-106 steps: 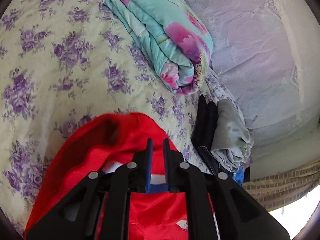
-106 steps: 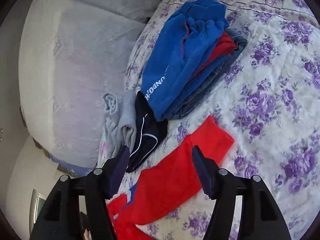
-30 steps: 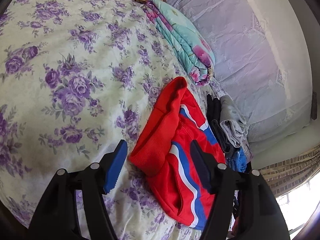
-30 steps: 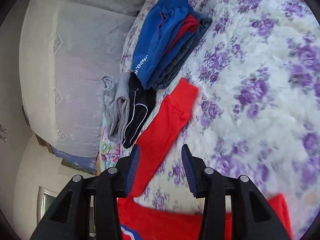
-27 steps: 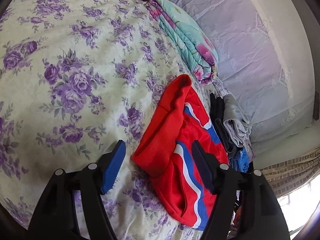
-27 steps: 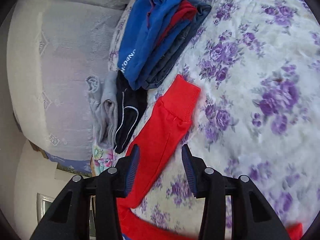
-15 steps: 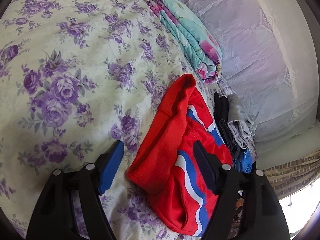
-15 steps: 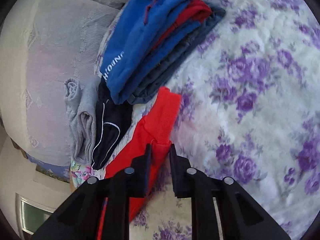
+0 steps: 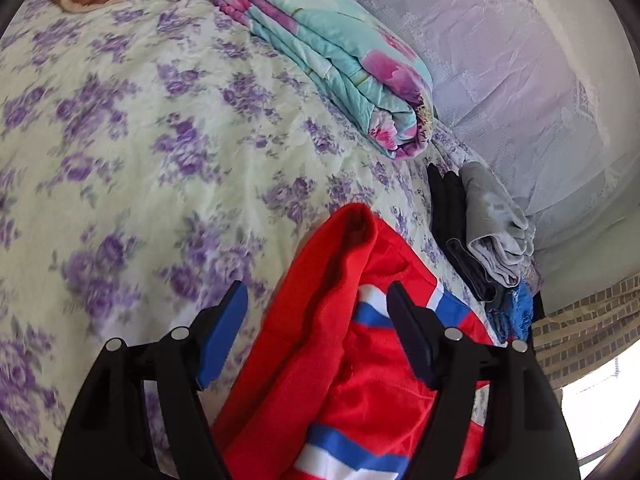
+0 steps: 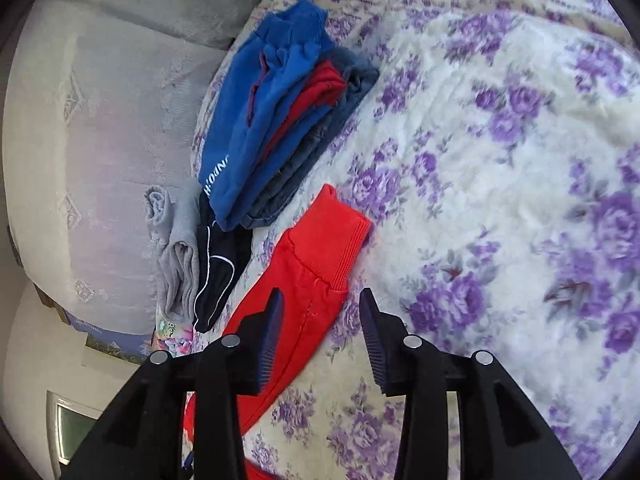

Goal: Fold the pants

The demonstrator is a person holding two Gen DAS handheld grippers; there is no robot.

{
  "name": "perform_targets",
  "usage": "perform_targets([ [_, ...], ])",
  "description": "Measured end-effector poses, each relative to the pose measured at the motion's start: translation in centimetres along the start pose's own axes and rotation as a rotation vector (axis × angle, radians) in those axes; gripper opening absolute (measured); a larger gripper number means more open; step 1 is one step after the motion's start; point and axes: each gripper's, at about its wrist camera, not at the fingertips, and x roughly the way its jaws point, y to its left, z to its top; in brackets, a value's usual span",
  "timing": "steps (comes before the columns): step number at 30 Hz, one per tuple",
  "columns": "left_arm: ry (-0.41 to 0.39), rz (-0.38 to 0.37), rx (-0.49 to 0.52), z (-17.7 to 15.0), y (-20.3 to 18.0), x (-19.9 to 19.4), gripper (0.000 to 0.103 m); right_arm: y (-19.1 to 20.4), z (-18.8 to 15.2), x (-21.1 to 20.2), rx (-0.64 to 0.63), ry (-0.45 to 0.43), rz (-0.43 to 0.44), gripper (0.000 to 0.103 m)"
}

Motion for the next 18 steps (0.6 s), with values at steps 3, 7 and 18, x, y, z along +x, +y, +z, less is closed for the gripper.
perform_targets([
  [3, 0.009, 0.024, 0.056, 1.2, -1.9, 1.6, 0.07, 0.7, -1.4, -2.9, -0.012, -0.043, 0.072, 0.049],
  [7, -0.022, 0.108, 0.148, 1.1, -4.5, 3.3, 0.07, 3.1, -4.5, -4.4, -0.076, -0.03, 0.183, 0.071],
  [18, -0.064, 0.276, 0.03, 3.4, 0.8, 3.4, 0.053, 7.5, -8.2, -1.6, -0.24, 0.015, 0.156, 0.074],
])
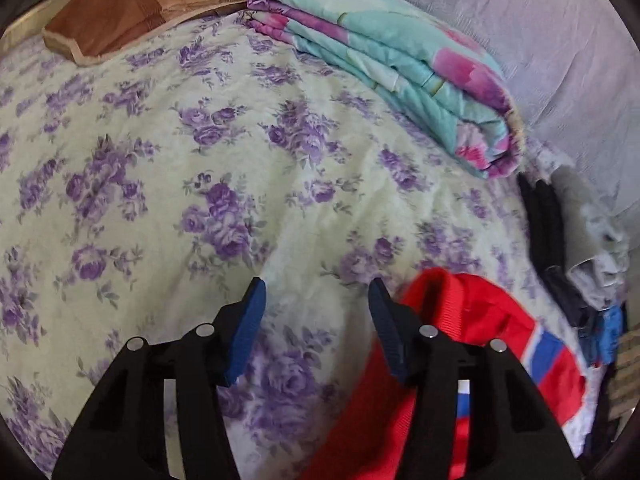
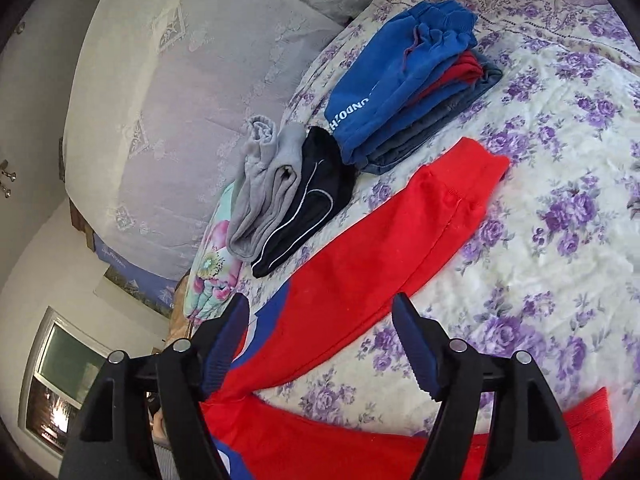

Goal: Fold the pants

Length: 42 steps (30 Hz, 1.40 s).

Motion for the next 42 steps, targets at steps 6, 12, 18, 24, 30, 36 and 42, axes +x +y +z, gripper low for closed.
perform_targets([
  [6, -0.05, -0.141, 0.129, -1.4, -3.3, -3.9, 0.069, -2.2, 1.4, -0.4, 0.074, -0.011, -0.017, 0.074],
  [12, -0.009, -0.198, 0.228, -3.6, -7.9, -4.3, 0.071, -2.9, 0.9, -0.5, 0.093, 0.024, -0.005, 0.078],
  [18, -0.038, -0.086, 0.222, -3.1, -7.5, -3.0, 0.079, -5.2, 3.3, 0.1, 0.103, 0.005, -0.133, 0.081],
  [24, 0.06, -0.103, 0.167, -0.5, -4.8, 0.8, 0.079, -10.2, 7.6, 0.3, 0.207, -0.006, -0.222, 0.081],
  [30, 0.131, -0.222, 0.224, 0.0, -6.6, 3.9, 0.07, -12.5, 9.6, 1.2, 0.269, 0.009, -0.183, 0.081],
  [36, 0.144, -0.229, 0.216, 0.1, -6.5, 5.2, 0.045, -12.4, 12.0, 2.8, 0.187, 0.053, -0.173, 0.081],
  [42, 0.151, -0.241, 0.169, 0.6, -5.7, 5.6, 0.033, -10.7, 13.7, 8.2, 0.018, 0.244, -0.158, 0.061],
])
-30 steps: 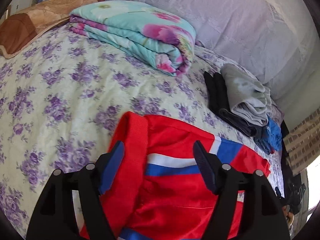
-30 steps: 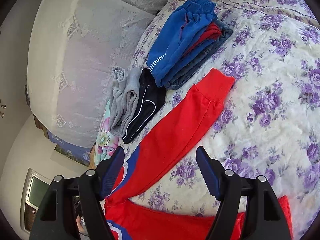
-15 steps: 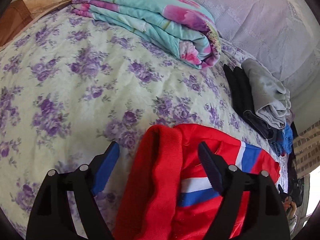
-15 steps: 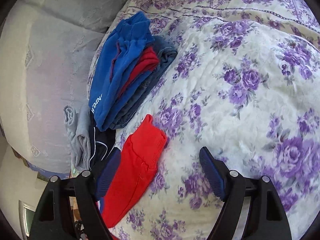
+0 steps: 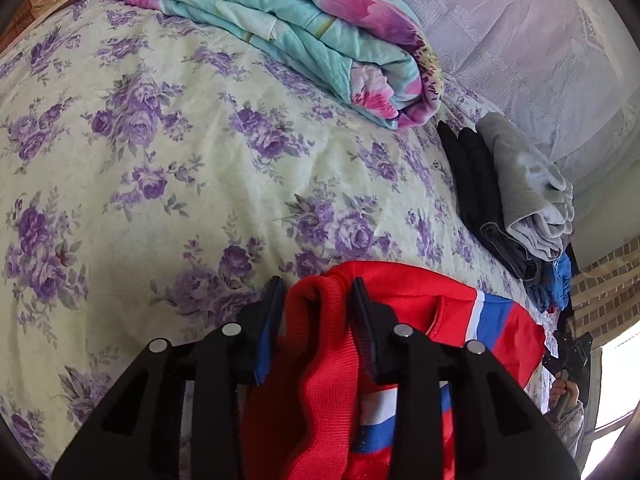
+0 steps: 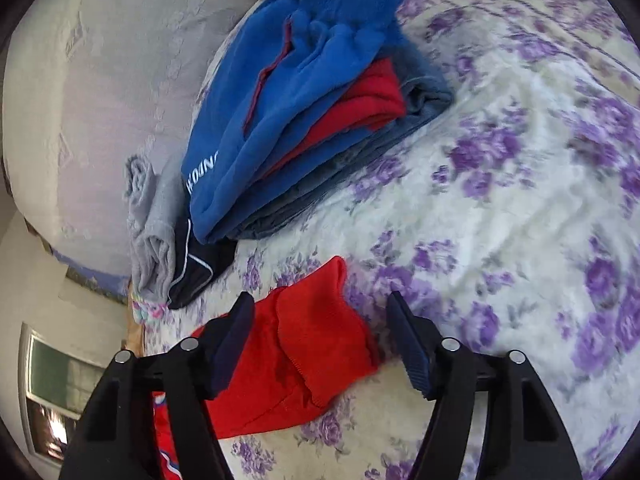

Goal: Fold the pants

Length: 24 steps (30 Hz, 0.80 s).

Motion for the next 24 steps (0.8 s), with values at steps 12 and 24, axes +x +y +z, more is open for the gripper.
perform_targets([
  [12, -0.052, -0.1, 0.028, 0.8, -1.9, -2.9, 0.013, 2.1, -1.5, -4.0, -0.136, -0.076, 0.026, 0.006],
  [24, -0.17, -0.263, 0.13, -5.1, -2.8, -13.0, 0.013, 4.0, -11.6, -14.1, -0.224, -0.204, 0.076, 0.006],
])
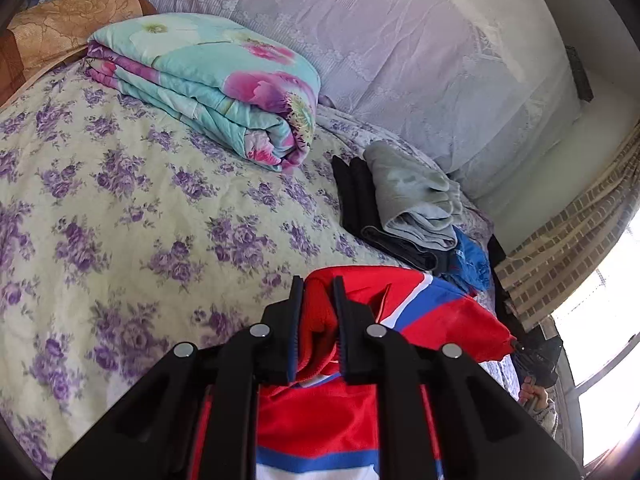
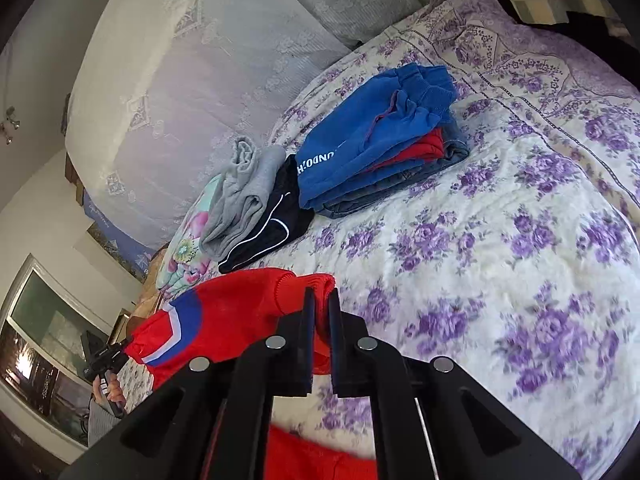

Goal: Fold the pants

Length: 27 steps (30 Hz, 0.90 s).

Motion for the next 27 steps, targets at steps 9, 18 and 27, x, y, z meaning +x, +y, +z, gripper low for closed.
perform_targets([
  [9, 0.075, -0.006, -0.11, -11.5, 4.7, -6.1, 0.056, -3.8, -12.6, -8.0, 0.174, -0.03, 0.033, 0.036],
  [18, -0.036, -0.016, -0.214, -15.5, 5.0, -11.1, 0.056, -0.9, -15.9, -8.7, 0.42, -0.063, 0.218, 0.047],
  [27, -0.038, -0.065, -0.204, -16.3, 2.1, -11.5, 0.062, -1.5, -17.2, -5.3, 0.663, -0.055, 0.241, 0.049],
])
